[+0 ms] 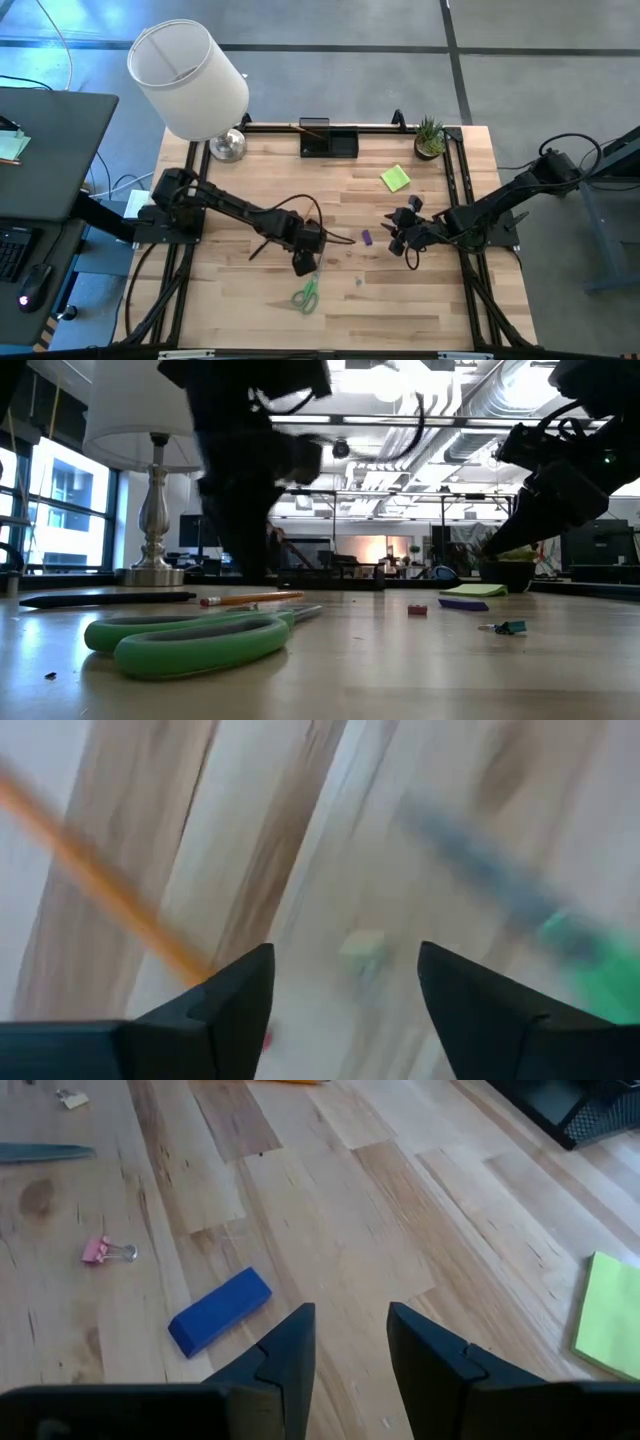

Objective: Pick and place office supplies into organizer
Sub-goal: Put the yellow binder clip into the black desk organizer

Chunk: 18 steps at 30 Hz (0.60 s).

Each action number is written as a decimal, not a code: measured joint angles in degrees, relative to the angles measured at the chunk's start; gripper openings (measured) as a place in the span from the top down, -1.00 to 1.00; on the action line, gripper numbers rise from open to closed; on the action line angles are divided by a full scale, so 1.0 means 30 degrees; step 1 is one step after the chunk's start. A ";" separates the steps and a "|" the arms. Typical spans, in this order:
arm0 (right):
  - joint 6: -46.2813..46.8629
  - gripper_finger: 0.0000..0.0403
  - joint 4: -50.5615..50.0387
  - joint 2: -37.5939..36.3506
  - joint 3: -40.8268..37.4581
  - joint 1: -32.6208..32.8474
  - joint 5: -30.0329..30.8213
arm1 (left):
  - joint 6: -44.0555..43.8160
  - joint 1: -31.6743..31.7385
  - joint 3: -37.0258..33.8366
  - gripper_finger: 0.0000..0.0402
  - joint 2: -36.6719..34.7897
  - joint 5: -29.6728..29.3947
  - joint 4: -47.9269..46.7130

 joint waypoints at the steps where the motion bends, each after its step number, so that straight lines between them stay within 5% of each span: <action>1: 0.0014 0.41 -0.0005 -0.0002 0.0000 0.0002 0.0082 | -0.0052 -0.0003 -0.0038 -0.09 0.0025 0.0002 -0.0238; 18: 0.0131 0.41 -0.0055 -0.0004 0.0000 -0.0022 0.0243 | -0.0201 0.0048 -0.1169 0.37 0.0794 0.0644 0.2181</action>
